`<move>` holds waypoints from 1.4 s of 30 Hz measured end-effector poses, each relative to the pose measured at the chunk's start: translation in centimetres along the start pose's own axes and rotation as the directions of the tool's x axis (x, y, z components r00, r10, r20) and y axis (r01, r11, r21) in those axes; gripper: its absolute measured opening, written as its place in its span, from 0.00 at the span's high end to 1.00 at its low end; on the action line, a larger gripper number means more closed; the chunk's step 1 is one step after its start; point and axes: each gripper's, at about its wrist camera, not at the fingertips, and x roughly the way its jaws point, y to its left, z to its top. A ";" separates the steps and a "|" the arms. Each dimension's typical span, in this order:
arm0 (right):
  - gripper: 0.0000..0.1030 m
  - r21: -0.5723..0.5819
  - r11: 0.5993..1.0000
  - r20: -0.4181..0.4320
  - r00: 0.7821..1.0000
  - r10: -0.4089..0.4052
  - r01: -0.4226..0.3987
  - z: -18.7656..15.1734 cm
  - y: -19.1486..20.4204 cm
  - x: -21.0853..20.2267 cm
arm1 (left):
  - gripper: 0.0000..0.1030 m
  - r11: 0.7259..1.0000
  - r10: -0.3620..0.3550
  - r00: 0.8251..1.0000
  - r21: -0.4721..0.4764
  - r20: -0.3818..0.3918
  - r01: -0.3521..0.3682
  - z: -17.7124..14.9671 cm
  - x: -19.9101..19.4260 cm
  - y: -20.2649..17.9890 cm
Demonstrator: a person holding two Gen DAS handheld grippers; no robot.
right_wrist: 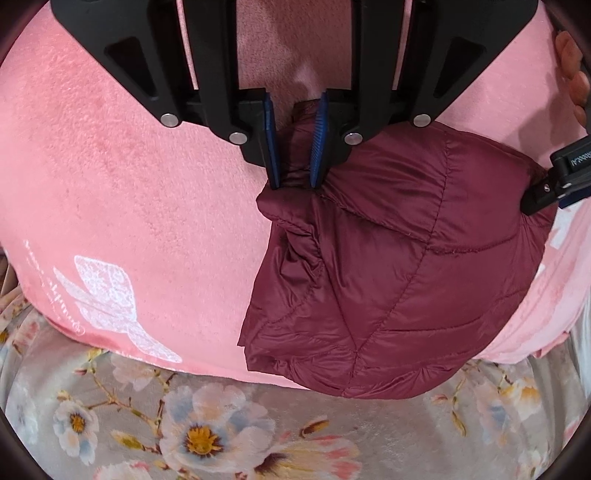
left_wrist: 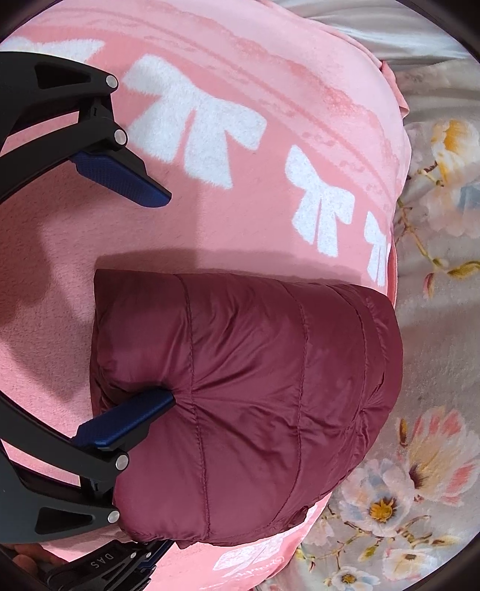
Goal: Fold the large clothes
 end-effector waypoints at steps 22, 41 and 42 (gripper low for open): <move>0.23 0.097 0.995 0.023 1.000 0.011 -0.013 -10.5 -2.7 -9.6 | 0.06 0.980 0.120 0.987 0.148 0.105 -0.135 -9.0 -7.5 -4.1; 0.13 0.051 0.999 0.053 0.999 0.011 -0.014 -17.3 -0.1 -15.8 | 0.06 0.959 0.203 0.975 0.184 0.091 -0.217 -16.8 -12.2 -6.8; 0.13 0.050 0.999 0.055 0.998 0.007 -0.009 -17.2 -0.1 -15.8 | 0.06 0.957 0.209 0.973 0.188 0.094 -0.223 -16.9 -12.2 -6.9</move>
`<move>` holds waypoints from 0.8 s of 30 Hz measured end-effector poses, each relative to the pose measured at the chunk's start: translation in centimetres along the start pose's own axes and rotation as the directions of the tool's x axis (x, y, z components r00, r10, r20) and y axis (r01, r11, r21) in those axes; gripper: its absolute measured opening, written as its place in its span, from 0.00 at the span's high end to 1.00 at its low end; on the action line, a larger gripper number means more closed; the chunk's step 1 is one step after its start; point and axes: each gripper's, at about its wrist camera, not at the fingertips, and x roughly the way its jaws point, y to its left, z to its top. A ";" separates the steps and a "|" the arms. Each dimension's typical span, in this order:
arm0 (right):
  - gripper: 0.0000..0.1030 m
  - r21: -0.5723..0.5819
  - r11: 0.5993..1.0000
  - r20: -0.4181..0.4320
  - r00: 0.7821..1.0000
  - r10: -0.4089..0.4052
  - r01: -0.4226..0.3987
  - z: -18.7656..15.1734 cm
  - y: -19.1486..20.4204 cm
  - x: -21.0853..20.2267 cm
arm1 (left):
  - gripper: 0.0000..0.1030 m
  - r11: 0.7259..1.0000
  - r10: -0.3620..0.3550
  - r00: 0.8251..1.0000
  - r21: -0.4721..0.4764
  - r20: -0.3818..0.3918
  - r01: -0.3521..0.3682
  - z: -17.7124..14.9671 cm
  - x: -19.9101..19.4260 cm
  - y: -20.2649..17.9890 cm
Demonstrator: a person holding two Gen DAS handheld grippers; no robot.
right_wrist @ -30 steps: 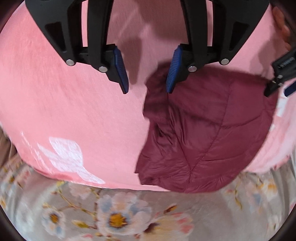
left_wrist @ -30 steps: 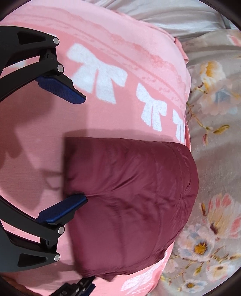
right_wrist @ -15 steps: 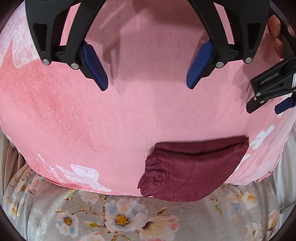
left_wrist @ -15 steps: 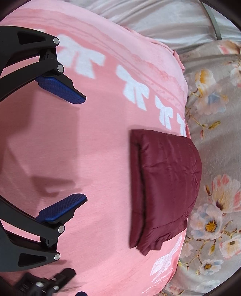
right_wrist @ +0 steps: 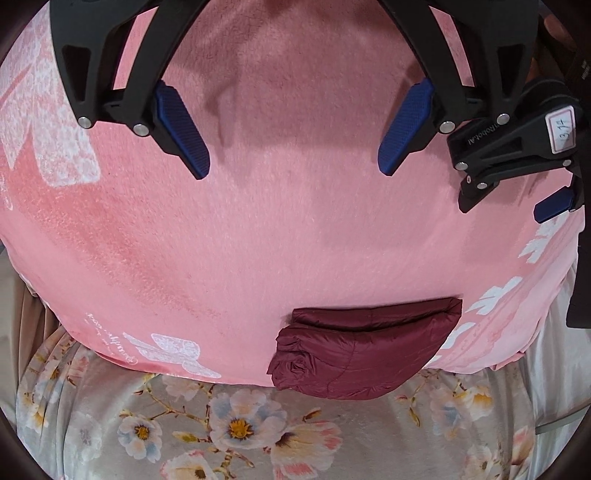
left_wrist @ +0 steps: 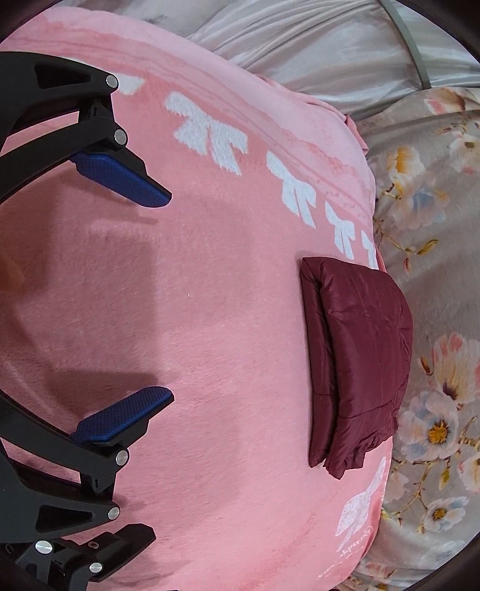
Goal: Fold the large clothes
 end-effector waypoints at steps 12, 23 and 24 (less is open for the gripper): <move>0.13 -0.006 1.000 -0.009 1.000 -0.013 0.013 0.0 0.1 0.3 | 0.08 1.000 0.022 1.000 0.007 -0.007 -0.022 -0.1 0.2 -0.2; 0.13 -0.029 0.999 -0.004 0.999 -0.046 0.046 -0.1 0.3 0.3 | 0.10 1.000 0.024 1.000 0.008 -0.004 -0.024 -0.2 0.2 -0.5; 0.13 -0.030 0.999 -0.002 0.999 -0.045 0.045 -0.1 0.3 0.2 | 0.10 1.000 0.022 1.000 0.006 -0.004 -0.022 -0.2 0.2 -0.5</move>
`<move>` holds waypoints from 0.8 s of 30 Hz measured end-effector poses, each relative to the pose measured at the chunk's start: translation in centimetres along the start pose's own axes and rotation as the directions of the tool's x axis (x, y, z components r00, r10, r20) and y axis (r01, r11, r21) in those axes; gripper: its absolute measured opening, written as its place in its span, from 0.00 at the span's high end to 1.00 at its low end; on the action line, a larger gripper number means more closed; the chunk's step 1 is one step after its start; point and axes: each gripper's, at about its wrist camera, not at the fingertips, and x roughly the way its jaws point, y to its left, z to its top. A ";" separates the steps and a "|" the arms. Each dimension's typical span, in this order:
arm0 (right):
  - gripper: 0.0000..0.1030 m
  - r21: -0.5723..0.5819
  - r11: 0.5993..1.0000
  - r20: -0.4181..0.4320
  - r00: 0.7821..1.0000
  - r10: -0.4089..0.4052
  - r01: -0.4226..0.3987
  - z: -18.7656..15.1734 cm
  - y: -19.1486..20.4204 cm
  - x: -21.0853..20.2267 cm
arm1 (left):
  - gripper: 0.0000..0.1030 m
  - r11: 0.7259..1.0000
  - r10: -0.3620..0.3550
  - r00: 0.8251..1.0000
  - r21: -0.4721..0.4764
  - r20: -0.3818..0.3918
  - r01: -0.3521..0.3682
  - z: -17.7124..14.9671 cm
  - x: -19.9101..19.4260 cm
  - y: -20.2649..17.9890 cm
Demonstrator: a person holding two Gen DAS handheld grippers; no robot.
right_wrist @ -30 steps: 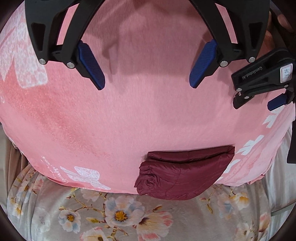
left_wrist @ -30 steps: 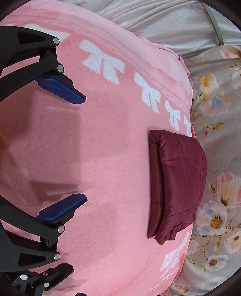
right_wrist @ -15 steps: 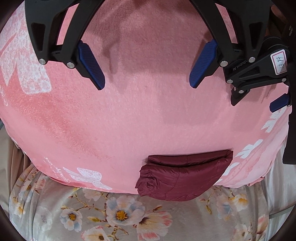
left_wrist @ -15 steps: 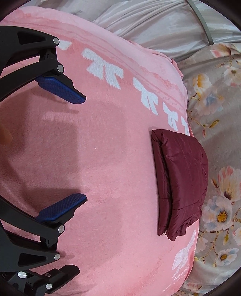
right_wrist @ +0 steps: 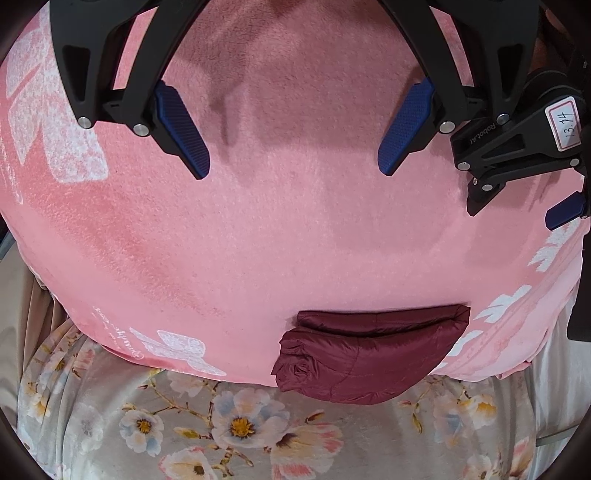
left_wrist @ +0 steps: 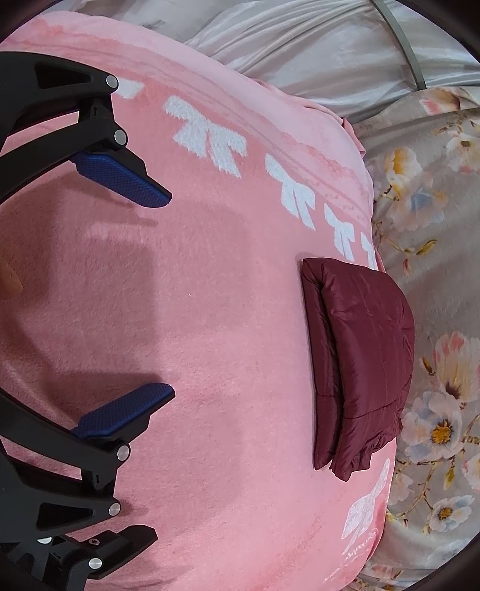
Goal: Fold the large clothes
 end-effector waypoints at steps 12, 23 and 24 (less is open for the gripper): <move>0.13 0.024 1.000 0.009 1.000 0.013 -0.013 0.1 -0.8 -0.2 | 0.09 1.000 0.004 1.000 -0.003 -0.001 -0.004 0.0 0.1 0.1; 0.13 0.016 1.000 0.007 1.000 0.014 -0.014 0.1 -0.6 -0.1 | 0.09 1.000 0.005 1.000 0.001 -0.001 -0.005 0.0 0.1 0.1; 0.13 0.016 1.000 0.007 1.000 0.014 -0.014 0.1 -0.6 -0.1 | 0.09 1.000 0.005 1.000 0.001 -0.001 -0.005 0.0 0.1 0.1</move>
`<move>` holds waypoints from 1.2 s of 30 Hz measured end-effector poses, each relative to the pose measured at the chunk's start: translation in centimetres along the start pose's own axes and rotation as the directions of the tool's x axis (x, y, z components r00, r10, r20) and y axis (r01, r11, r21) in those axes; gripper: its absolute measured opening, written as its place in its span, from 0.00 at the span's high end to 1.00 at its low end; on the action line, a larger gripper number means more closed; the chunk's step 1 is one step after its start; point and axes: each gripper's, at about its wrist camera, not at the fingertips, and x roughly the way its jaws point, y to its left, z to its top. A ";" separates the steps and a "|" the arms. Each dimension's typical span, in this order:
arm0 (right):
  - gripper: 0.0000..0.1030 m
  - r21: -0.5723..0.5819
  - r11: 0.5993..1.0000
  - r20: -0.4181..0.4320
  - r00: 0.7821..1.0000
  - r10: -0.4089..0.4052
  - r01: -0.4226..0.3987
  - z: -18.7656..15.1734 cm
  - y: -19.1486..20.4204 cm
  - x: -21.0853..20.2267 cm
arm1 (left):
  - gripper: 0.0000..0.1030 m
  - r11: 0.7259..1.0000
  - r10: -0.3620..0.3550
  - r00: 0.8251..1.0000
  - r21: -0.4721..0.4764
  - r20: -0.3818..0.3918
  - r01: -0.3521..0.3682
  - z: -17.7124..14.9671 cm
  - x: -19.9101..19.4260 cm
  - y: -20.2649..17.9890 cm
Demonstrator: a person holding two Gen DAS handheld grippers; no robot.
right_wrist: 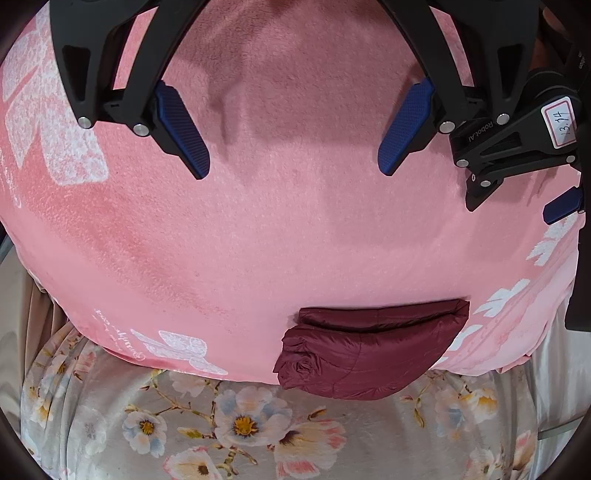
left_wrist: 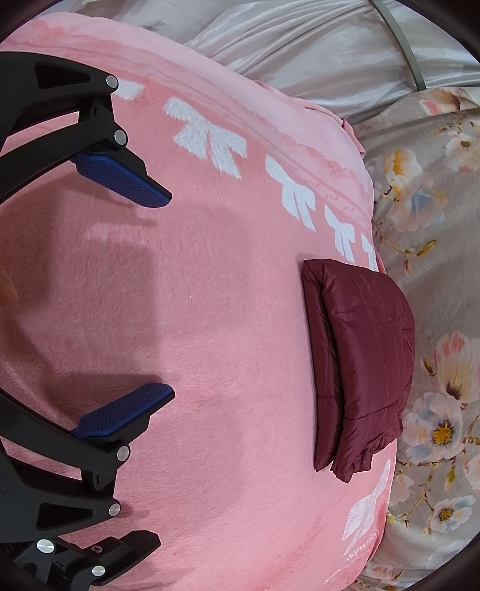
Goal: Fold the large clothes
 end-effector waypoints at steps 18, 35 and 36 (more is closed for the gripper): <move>0.13 0.000 1.000 0.000 1.000 -0.001 0.001 0.0 0.0 0.0 | 0.12 1.000 0.002 1.000 0.002 0.000 -0.002 0.0 0.0 0.0; 0.13 -0.001 1.000 0.000 1.000 -0.002 0.002 0.0 0.2 0.0 | 0.18 1.000 0.001 1.000 0.003 0.001 -0.001 0.1 -0.1 0.0; 0.13 -0.001 1.000 0.001 1.000 -0.002 0.002 0.0 0.2 0.0 | 0.18 1.000 0.001 1.000 0.003 0.001 -0.002 0.1 -0.1 0.0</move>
